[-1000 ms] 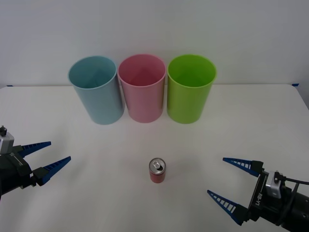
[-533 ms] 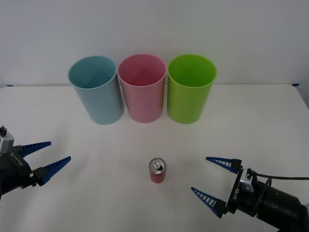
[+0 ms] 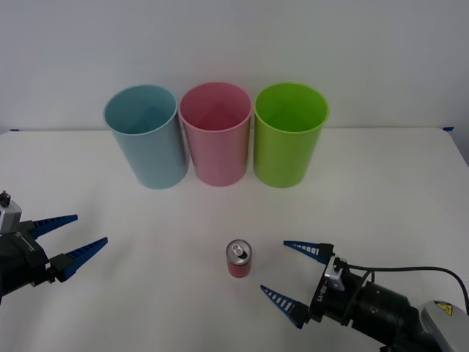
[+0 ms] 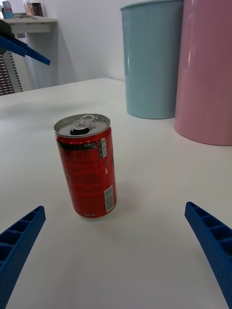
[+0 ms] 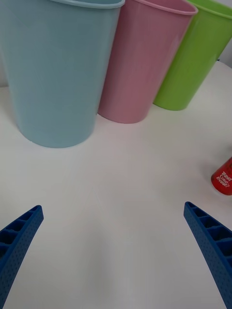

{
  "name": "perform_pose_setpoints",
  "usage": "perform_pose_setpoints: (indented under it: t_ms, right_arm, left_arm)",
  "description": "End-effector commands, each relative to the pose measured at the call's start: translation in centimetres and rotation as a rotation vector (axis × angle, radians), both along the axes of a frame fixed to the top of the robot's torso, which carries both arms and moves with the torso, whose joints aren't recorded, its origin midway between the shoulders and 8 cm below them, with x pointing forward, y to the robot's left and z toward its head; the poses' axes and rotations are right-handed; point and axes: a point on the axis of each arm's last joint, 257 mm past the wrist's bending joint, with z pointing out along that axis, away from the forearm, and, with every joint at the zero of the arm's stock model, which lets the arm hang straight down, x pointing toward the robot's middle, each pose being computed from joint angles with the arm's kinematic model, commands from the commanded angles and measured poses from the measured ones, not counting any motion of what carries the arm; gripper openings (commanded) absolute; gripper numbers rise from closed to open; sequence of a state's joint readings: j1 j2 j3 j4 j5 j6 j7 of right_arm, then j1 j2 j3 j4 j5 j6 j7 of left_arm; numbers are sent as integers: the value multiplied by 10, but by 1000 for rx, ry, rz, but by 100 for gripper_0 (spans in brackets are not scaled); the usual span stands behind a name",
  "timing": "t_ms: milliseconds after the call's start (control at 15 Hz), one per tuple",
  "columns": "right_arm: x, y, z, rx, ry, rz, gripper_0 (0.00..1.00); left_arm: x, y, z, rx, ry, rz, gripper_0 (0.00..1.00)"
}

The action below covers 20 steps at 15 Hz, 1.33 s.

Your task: Put cans in the blue bin and PET bottles in the pink bin and trash in the green bin.

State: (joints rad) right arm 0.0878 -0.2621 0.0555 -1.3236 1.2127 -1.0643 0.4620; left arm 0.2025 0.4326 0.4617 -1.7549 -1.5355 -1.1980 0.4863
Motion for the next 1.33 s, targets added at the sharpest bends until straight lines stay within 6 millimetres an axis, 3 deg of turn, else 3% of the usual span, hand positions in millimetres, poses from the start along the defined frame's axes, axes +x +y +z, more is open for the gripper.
perform_pose_setpoints:
  t_ms: [67, 733, 1200, 1267, 1333]
  right_arm:
    - [5, 21, 0, 2, 0, 4, 100]
    - [9, 82, 1, 26, 9, 7, 100]
    - [14, 91, 3, 27, -5, -17, 100]
    - [15, 92, 3, 25, -7, -20, 95]
    - [16, 91, 3, 26, -10, -25, 3]
  left_arm:
    - [0, 0, 0, 0, 0, 0, 100]
    - [0, 0, 0, 0, 0, 0, 100]
    - [0, 0, 0, 0, 0, 0, 100]
    - [0, 0, 0, 0, 0, 0, 100]
    - [0, 0, 0, 0, 0, 0, 100]
